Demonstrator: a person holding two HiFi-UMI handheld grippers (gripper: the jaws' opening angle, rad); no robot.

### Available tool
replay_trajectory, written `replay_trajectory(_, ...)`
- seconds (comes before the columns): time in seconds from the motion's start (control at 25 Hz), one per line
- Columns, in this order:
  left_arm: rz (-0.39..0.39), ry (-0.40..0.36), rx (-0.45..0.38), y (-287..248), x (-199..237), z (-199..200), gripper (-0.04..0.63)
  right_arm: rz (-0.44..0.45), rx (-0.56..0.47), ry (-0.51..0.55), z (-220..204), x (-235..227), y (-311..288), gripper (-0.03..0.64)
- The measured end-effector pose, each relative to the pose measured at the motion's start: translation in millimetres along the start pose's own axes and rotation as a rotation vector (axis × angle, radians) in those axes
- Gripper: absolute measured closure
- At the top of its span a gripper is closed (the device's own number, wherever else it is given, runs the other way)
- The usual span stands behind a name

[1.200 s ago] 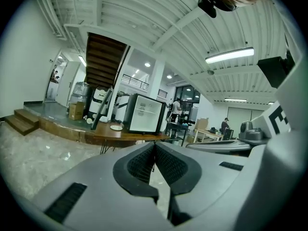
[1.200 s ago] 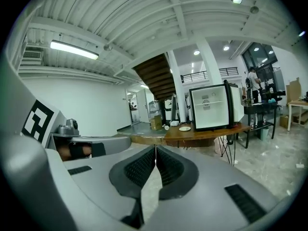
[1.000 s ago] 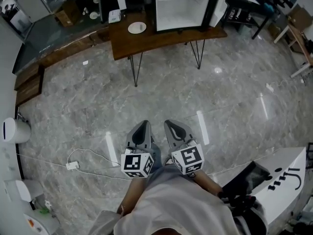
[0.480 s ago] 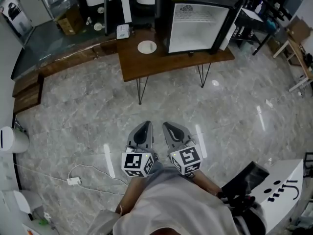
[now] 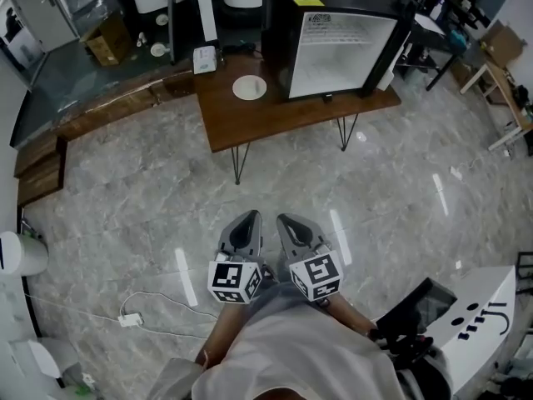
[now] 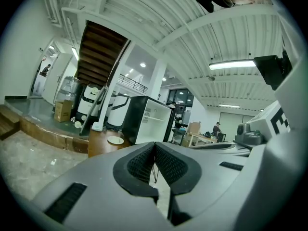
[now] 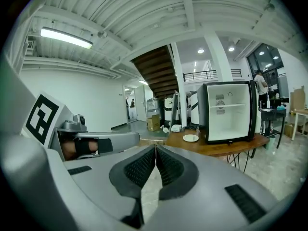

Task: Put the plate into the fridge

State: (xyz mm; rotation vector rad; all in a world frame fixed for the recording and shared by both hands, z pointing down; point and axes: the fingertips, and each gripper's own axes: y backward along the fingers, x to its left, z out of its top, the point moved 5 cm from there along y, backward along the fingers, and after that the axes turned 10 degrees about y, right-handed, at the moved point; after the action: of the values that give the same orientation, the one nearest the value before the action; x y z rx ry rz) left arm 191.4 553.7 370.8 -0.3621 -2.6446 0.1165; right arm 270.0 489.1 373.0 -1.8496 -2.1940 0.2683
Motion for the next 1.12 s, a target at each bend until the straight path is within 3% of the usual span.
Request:
replay_trajectory(0.28, -0.011, -0.005, 0.034, -74, 53, 11, 0.575, -0.012, 0.007, -0.018, -3, -39, -86, 0.598)
replay_trajectory(0.72, -0.059, -0.020, 0.032, -253, 128, 108, 0.575, -0.032, -0.027, -0.007, 66, -167, -252, 0.600)
replay_trajectory(1.12, -0.123, -0.032, 0.044, -414, 182, 152, 0.575, -0.081, -0.032, -0.013, 92, -290, -379, 0.600)
